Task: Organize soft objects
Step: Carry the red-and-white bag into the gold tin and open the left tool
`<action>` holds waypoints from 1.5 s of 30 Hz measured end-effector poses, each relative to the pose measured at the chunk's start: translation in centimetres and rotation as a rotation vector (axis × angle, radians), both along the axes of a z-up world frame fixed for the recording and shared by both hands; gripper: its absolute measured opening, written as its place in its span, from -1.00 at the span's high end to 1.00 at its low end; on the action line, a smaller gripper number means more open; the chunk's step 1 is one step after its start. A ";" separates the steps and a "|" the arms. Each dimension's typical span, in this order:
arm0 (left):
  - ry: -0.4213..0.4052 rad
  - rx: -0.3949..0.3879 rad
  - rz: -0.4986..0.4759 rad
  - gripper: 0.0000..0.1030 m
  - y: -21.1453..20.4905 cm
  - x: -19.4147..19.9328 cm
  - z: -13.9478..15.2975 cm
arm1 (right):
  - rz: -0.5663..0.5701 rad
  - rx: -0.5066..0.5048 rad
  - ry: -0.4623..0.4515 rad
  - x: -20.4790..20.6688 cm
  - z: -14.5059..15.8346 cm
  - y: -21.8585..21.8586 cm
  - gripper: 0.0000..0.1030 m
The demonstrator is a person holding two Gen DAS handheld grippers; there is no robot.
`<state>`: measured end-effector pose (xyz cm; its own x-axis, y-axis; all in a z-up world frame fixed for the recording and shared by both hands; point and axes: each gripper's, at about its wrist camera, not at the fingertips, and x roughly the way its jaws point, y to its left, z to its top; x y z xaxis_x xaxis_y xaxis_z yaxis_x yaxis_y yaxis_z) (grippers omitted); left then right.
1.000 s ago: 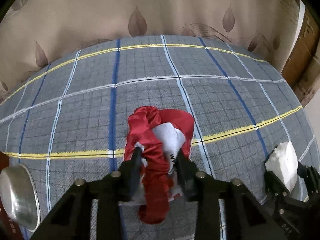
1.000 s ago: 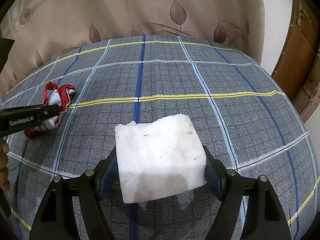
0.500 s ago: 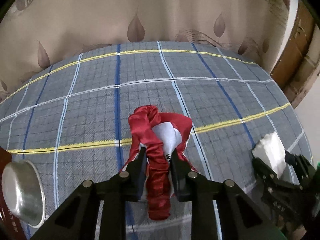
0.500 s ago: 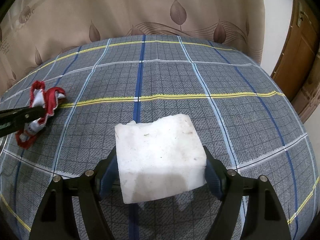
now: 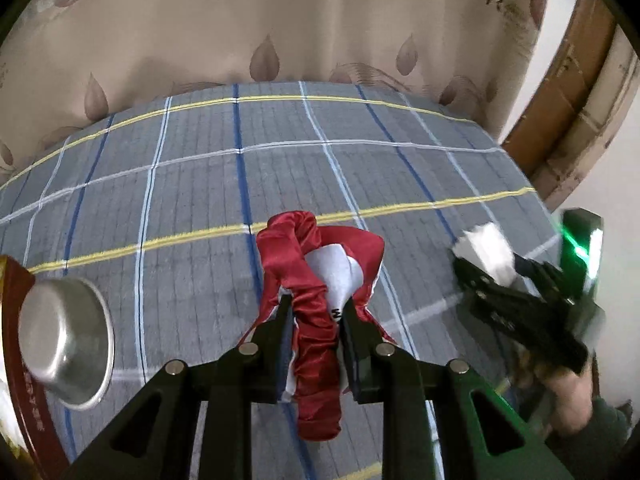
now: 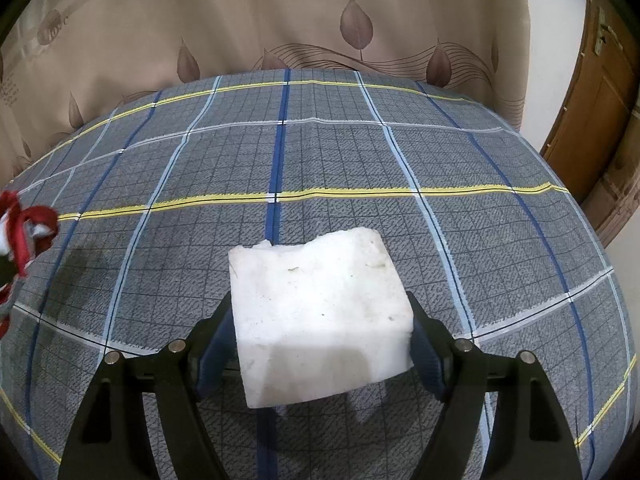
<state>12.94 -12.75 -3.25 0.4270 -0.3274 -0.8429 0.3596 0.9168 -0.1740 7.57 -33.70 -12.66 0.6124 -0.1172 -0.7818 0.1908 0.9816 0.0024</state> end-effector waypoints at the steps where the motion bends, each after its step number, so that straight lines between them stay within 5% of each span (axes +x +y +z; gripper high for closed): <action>1: 0.002 -0.010 -0.006 0.57 0.3 -0.4 0.2 | 0.000 0.000 0.000 0.0 0.0 0.0 -0.45; 14: -0.015 -0.003 -0.054 0.57 3.8 -6.3 3.1 | 0.000 0.000 0.001 0.0 0.0 0.0 -0.46; 22: -0.037 0.079 -0.025 0.57 8.6 -10.2 4.1 | 0.000 0.001 0.001 0.0 0.0 0.0 -0.46; 45: -0.061 0.144 0.354 0.57 26.1 -12.2 6.8 | 0.000 0.001 0.002 0.1 0.0 -0.1 -0.47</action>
